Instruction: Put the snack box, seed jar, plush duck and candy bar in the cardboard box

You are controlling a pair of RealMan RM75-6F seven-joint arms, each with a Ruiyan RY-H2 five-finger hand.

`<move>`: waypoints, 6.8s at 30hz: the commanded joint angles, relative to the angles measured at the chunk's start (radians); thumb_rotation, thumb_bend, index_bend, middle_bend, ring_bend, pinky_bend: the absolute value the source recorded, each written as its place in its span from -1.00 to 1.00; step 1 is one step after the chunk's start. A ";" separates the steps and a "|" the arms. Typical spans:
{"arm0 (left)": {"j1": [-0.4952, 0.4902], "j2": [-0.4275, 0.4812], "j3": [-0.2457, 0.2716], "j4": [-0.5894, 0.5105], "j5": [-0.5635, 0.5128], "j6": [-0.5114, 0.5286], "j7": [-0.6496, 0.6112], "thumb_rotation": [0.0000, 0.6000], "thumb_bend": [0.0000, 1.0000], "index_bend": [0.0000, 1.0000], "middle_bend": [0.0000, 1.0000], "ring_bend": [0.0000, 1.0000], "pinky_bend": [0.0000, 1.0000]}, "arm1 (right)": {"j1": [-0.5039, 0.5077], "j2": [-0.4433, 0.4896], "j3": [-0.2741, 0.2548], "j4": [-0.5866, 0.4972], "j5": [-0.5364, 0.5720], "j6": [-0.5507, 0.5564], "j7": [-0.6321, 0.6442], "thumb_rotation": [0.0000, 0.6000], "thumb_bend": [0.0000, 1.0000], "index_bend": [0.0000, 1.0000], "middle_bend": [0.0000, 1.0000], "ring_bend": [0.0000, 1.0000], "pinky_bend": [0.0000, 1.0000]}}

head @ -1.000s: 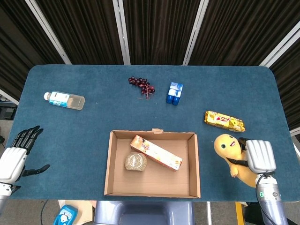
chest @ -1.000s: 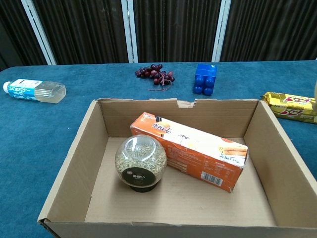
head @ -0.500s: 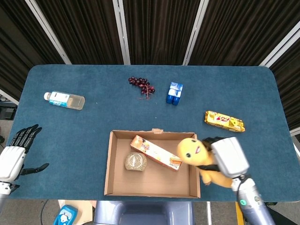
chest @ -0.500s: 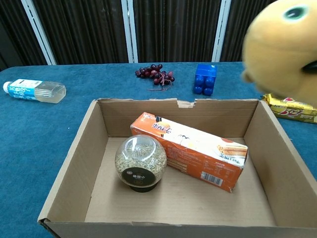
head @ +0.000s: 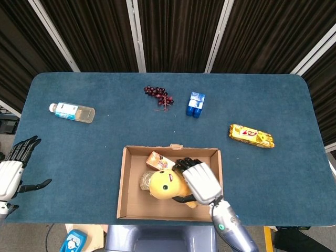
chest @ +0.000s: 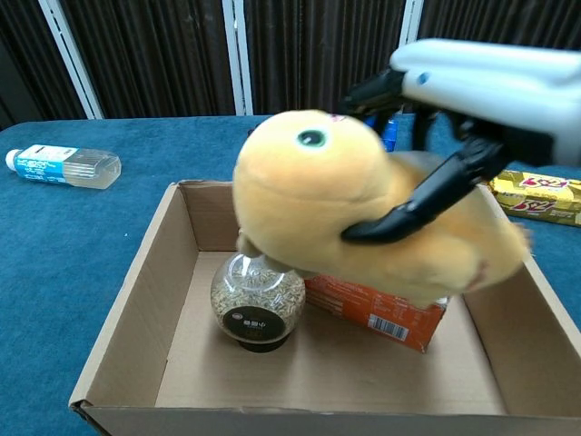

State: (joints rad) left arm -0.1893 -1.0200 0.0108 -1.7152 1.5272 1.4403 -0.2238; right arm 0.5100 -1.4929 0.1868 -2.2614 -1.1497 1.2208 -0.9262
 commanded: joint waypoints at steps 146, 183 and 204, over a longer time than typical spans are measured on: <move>0.016 -0.027 -0.021 0.037 0.024 -0.038 -0.035 1.00 -0.89 -0.98 -1.00 -1.00 -1.00 | -0.050 0.319 -0.117 -0.030 -0.210 -0.053 0.220 1.00 -0.79 -0.45 -0.56 -0.60 -0.49; 0.018 -0.028 -0.020 0.035 0.031 -0.031 -0.034 1.00 -0.89 -0.99 -1.00 -1.00 -1.00 | -0.055 0.391 -0.034 -0.092 -0.187 0.085 0.217 1.00 -0.85 -1.00 -1.00 -1.00 -0.98; 0.039 -0.059 -0.026 0.082 0.051 0.029 0.080 1.00 -0.89 -1.00 -1.00 -1.00 -1.00 | -0.305 0.411 -0.167 0.391 -0.181 0.228 0.694 1.00 -0.88 -1.00 -1.00 -1.00 -1.00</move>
State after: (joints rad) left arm -0.1535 -1.0738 -0.0150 -1.6379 1.5777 1.4640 -0.1565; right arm 0.2634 -1.0793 0.0511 -1.9500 -1.3244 1.4096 -0.3139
